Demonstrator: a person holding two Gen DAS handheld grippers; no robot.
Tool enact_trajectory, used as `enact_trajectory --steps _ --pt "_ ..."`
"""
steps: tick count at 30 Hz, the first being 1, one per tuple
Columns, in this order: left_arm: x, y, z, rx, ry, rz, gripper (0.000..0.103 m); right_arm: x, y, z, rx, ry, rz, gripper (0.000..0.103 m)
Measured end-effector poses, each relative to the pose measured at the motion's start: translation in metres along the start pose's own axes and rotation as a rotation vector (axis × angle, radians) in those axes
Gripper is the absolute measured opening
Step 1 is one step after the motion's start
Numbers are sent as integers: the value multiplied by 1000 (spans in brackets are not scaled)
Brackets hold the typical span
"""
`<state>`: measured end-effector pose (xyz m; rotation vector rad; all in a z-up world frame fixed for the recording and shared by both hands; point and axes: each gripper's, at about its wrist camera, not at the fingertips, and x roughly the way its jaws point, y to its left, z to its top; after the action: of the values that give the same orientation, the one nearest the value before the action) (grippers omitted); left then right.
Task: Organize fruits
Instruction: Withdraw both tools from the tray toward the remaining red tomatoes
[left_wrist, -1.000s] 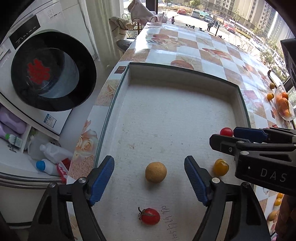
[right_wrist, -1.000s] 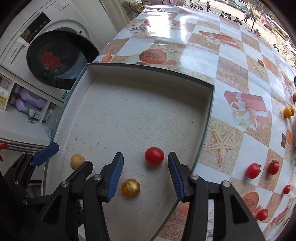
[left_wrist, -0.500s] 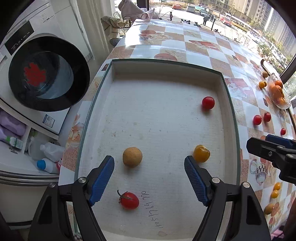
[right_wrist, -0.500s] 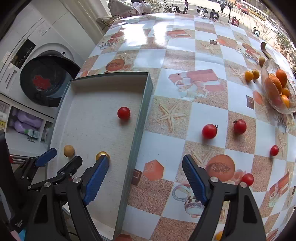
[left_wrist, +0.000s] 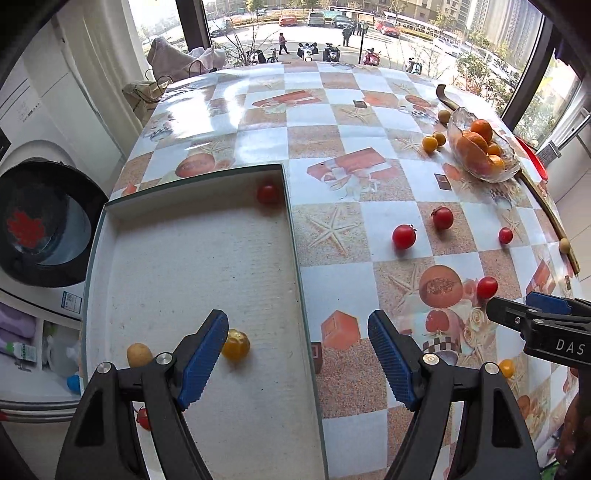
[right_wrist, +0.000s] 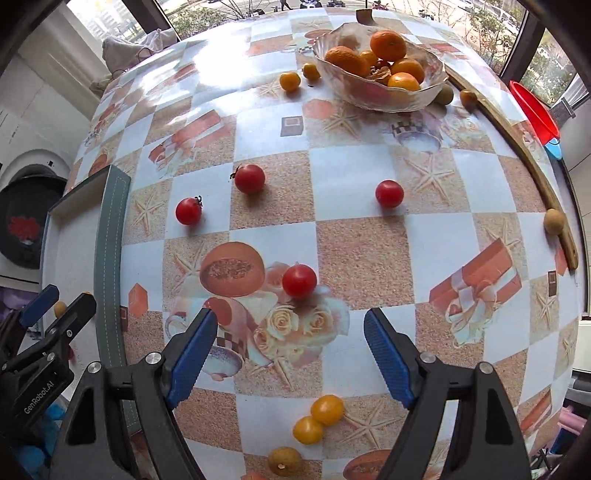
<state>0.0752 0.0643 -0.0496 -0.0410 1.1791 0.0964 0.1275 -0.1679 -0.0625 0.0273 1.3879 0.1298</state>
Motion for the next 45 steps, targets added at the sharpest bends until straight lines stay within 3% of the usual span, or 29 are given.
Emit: enact_trajectory --steps 8,18,41,45 --pt "12 -41 15 21 22 -48 79 5 -48 3 100 13 -30 84" --pt "45 -65 31 2 70 -55 79 13 -76 11 99 22 -56 84" --pt "82 -83 54 6 48 -36 79 33 -37 61 -84 -71 -113 83" --pt "80 -85 55 13 34 -38 65 31 -34 67 -100 -88 -134 66"
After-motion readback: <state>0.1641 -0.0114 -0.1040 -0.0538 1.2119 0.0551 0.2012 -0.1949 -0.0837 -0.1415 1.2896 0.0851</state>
